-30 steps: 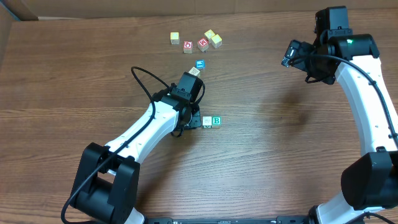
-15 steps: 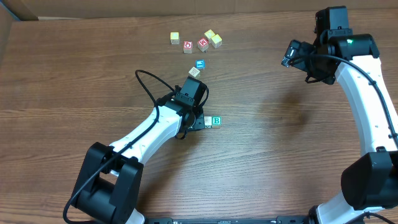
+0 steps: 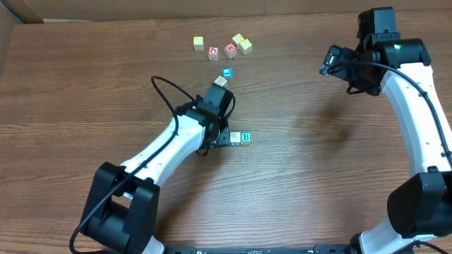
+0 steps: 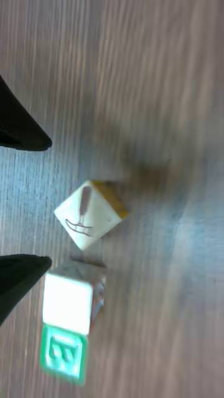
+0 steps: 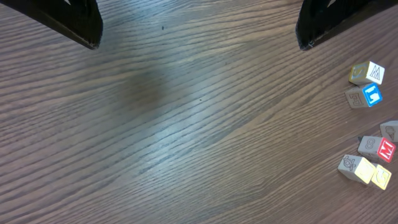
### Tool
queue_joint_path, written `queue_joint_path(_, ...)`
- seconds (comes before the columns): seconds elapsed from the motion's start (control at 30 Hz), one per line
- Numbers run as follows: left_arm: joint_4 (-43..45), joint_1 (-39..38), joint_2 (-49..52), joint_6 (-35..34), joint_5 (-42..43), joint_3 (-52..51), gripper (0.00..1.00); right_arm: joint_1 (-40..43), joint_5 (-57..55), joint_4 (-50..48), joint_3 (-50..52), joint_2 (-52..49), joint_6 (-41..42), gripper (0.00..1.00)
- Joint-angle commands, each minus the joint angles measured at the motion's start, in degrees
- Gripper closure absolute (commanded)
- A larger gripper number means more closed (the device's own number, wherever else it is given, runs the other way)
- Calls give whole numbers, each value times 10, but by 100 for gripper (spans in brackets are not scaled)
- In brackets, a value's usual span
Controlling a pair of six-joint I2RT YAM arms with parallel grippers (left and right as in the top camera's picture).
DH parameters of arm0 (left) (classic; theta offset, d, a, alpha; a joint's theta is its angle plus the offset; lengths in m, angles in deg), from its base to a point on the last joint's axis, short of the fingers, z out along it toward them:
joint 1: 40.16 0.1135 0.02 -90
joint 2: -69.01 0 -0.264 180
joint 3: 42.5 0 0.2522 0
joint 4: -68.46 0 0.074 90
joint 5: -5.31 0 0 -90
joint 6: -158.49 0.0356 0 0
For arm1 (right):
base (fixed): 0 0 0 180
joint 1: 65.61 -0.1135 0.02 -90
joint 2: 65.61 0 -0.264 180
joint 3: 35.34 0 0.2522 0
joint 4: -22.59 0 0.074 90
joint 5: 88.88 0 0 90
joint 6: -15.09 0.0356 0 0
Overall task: Flip 4 blocks
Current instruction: 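Set the hammer block against the I block and release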
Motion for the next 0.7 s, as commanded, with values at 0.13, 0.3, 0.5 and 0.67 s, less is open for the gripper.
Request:
queue_joint_path(0.13, -24, 39, -2, 12, -54, 79, 96, 0, 0, -3, -1, 7, 3, 0)
queue_joint_path(0.3, -5, 40, 5, 12, -81, 47, 96, 0, 0, -3, -1, 7, 3, 0)
queue_joint_path(0.5, 75, 40, 21, 11, -65, -16, 96, 0, 0, -3, -1, 7, 3, 0)
queue_joint_path(0.67, 91, 40, 40, 12, -38, -27, 96, 0, 0, -3, -1, 7, 3, 0)
